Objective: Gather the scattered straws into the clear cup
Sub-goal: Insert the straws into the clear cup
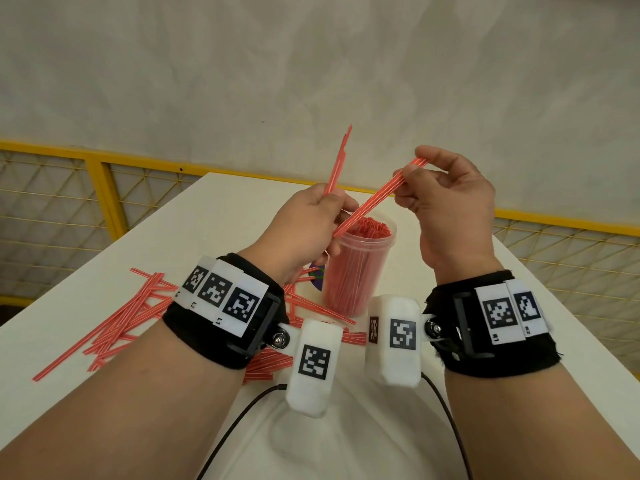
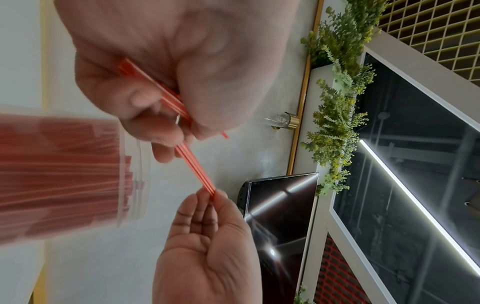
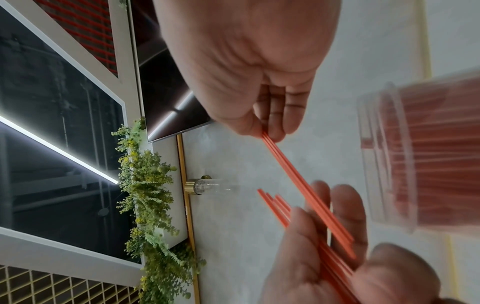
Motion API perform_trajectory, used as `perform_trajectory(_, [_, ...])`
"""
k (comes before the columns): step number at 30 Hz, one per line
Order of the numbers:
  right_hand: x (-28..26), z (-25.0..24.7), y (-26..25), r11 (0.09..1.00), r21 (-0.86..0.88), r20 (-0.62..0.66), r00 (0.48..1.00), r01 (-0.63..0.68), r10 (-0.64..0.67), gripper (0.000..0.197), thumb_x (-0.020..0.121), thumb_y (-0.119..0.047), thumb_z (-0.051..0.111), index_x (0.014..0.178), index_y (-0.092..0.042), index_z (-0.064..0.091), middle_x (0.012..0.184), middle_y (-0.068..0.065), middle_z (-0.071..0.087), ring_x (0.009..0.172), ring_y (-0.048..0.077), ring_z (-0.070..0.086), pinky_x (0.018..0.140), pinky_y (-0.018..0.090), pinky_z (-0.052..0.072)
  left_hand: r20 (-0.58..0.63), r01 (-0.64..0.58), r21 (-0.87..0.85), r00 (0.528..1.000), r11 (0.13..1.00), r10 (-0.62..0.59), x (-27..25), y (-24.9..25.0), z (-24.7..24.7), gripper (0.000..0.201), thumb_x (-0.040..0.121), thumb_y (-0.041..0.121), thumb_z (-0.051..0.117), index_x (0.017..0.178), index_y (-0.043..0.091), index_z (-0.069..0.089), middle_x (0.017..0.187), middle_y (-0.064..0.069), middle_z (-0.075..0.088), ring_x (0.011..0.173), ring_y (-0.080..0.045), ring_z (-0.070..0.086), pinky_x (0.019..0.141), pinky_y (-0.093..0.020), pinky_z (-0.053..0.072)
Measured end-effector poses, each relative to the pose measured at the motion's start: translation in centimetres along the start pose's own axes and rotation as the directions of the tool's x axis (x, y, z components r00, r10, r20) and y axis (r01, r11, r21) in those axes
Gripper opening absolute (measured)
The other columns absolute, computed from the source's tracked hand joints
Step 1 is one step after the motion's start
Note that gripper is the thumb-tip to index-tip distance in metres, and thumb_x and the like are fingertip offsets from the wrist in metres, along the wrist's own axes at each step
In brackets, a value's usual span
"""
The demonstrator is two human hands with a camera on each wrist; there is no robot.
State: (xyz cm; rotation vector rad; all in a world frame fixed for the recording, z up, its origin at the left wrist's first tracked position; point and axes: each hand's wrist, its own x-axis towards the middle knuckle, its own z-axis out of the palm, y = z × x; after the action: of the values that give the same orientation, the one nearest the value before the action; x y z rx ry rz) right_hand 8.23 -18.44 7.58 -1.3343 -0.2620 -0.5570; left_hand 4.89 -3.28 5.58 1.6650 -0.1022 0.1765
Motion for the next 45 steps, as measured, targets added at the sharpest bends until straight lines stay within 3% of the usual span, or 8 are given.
perform_trajectory(6, [0.7, -0.9, 0.3, 0.988, -0.058, -0.176, 0.973, 0.141, -0.149, 0.021, 0.088, -0.004, 0.060, 0.097, -0.022, 0.061, 0.067, 0.001, 0.067, 0.062, 0.010, 0.063, 0.068, 0.031, 0.057, -0.138, 0.004, 0.083, 0.990, 0.997, 0.007, 0.4, -0.3, -0.2, 0.031, 0.104, 0.034, 0.034, 0.092, 0.025, 0.061, 0.085, 0.003, 0.060, 0.055, -0.007, 0.043, 0.041, -0.019, 0.033])
perform_trajectory(12, [0.6, -0.9, 1.1, 0.874, -0.380, 0.030, 0.948, 0.304, -0.316, 0.030, 0.087, -0.006, 0.059, 0.099, -0.033, 0.061, 0.069, -0.004, 0.061, 0.070, 0.018, 0.063, 0.077, 0.040, 0.056, -0.146, 0.032, 0.089, 0.989, 0.996, -0.019, 0.3, -0.3, -0.1, 0.033, 0.104, 0.036, 0.035, 0.087, 0.028, 0.062, 0.079, 0.007, 0.050, 0.055, -0.008, 0.039, 0.040, -0.020, 0.031])
perform_trajectory(16, [0.5, -0.7, 1.3, 0.782, -0.545, 0.244, 0.949, 0.303, -0.198, 0.027, 0.086, -0.008, 0.060, 0.098, -0.031, 0.066, 0.063, -0.009, 0.063, 0.058, 0.003, 0.057, 0.061, 0.019, 0.045, -0.133, 0.038, 0.055, 0.991, 0.998, -0.031, 0.3, -0.2, 0.0, 0.032, 0.104, 0.036, 0.036, 0.089, 0.026, 0.062, 0.076, 0.006, 0.047, 0.054, -0.008, 0.038, 0.041, -0.021, 0.031])
perform_trajectory(21, [-0.2, -0.6, 1.5, 0.484, -0.807, 0.455, 0.879, 0.339, 0.142, 0.024, 0.088, -0.016, 0.055, 0.094, -0.027, 0.075, 0.098, -0.005, 0.071, 0.085, 0.010, 0.059, 0.068, 0.020, 0.042, -0.127, 0.029, 0.045, 0.992, 0.999, -0.023, 0.1, -0.1, 0.1, 0.031, 0.104, 0.035, 0.036, 0.090, 0.025, 0.062, 0.074, 0.008, 0.046, 0.057, -0.005, 0.038, 0.041, -0.021, 0.030])
perform_trajectory(27, [0.0, -0.9, 0.3, 0.652, -0.727, 0.403, 0.903, 0.217, 0.149, 0.032, 0.082, -0.011, 0.052, 0.073, -0.031, 0.076, 0.067, -0.025, 0.066, 0.072, -0.006, 0.061, 0.058, 0.008, 0.042, -0.128, 0.038, 0.015, 0.991, 0.999, -0.035, 0.1, 0.0, -0.1, 0.031, 0.104, 0.036, 0.036, 0.091, 0.025, 0.062, 0.075, 0.005, 0.044, 0.056, -0.009, 0.036, 0.043, -0.023, 0.029])
perform_trajectory(39, [-0.1, -1.3, 0.2, 0.566, -0.750, 0.517, 0.837, 0.342, 0.180, 0.040, 0.083, 0.002, 0.044, 0.092, -0.019, 0.077, 0.097, -0.011, 0.071, 0.093, 0.006, 0.062, 0.084, 0.014, 0.048, -0.072, 0.047, 0.010, 0.996, 0.999, -0.046, 0.4, -0.3, -0.1, 0.030, 0.104, 0.034, 0.037, 0.093, 0.022, 0.063, 0.074, 0.003, 0.042, 0.049, -0.009, 0.034, 0.040, -0.021, 0.028])
perform_trajectory(41, [0.2, -1.2, 0.4, 0.630, -0.714, 0.447, 0.892, 0.307, 0.071, 0.040, 0.085, 0.001, 0.044, 0.098, -0.021, 0.076, 0.090, -0.017, 0.065, 0.088, 0.004, 0.062, 0.075, 0.003, 0.043, -0.028, 0.041, -0.031, 0.999, 0.999, -0.042, 0.3, -0.3, -0.1, 0.029, 0.104, 0.032, 0.038, 0.095, 0.019, 0.062, 0.073, 0.002, 0.040, 0.043, -0.006, 0.031, 0.038, -0.020, 0.026])
perform_trajectory(45, [0.3, -0.8, -0.1, 0.856, -0.473, 0.314, 0.948, 0.206, -0.054, 0.034, 0.093, -0.009, 0.050, 0.118, -0.030, 0.061, 0.095, -0.011, 0.067, 0.073, 0.007, 0.067, 0.071, 0.024, 0.051, 0.134, 0.040, -0.157, 0.991, 0.987, -0.019, -0.1, 0.1, -0.2, 0.027, 0.104, 0.028, 0.040, 0.094, 0.015, 0.062, 0.064, 0.005, 0.036, 0.044, -0.005, 0.026, 0.036, -0.017, 0.022])
